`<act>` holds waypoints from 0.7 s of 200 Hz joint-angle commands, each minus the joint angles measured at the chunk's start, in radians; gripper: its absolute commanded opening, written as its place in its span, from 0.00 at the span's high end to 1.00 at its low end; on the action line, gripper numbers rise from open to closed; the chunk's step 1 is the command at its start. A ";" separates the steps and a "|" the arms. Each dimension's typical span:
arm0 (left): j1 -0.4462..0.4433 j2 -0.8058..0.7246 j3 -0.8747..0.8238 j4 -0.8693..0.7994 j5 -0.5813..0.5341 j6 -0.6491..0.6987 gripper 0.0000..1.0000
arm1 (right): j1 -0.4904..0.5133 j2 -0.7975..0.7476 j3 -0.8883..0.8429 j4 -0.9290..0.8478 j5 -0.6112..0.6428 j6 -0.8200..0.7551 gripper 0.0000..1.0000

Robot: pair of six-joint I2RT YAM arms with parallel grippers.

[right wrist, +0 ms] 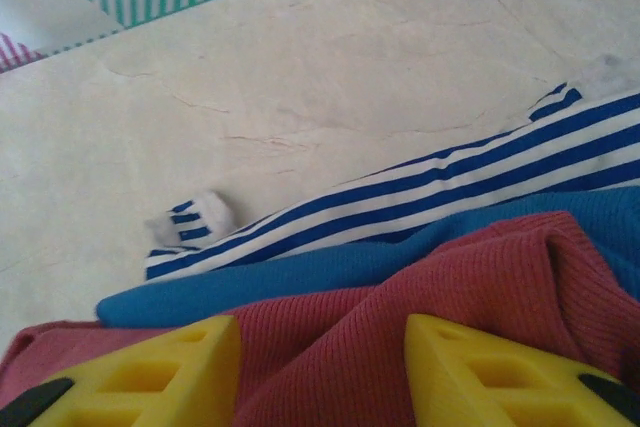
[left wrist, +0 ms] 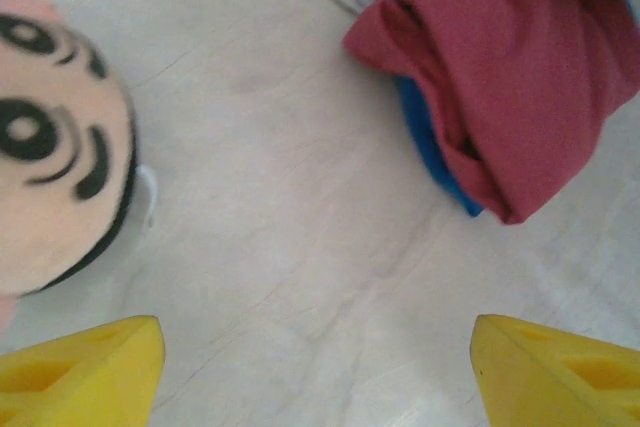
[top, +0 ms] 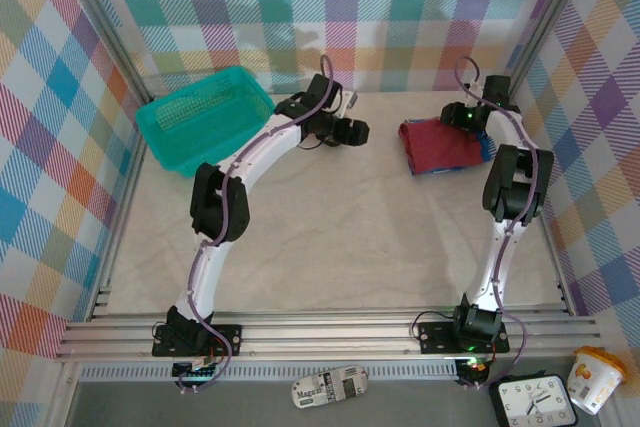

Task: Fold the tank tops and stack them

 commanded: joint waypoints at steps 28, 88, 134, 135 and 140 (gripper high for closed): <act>0.067 -0.241 -0.212 0.012 -0.054 0.063 0.19 | -0.012 0.128 0.221 -0.211 -0.111 0.030 0.54; 0.216 -0.553 -0.589 0.047 -0.141 0.102 0.15 | -0.023 -0.214 -0.045 -0.072 -0.208 -0.013 0.38; 0.362 -0.769 -0.928 0.141 -0.222 0.095 0.00 | -0.028 -0.563 -0.515 0.166 -0.163 0.031 0.17; 0.366 -0.773 -0.938 0.145 -0.221 0.095 0.00 | -0.028 -0.570 -0.524 0.174 -0.160 0.032 0.16; 0.395 -0.789 -0.980 0.165 -0.214 0.089 0.00 | -0.028 -0.605 -0.595 0.215 -0.143 0.047 0.09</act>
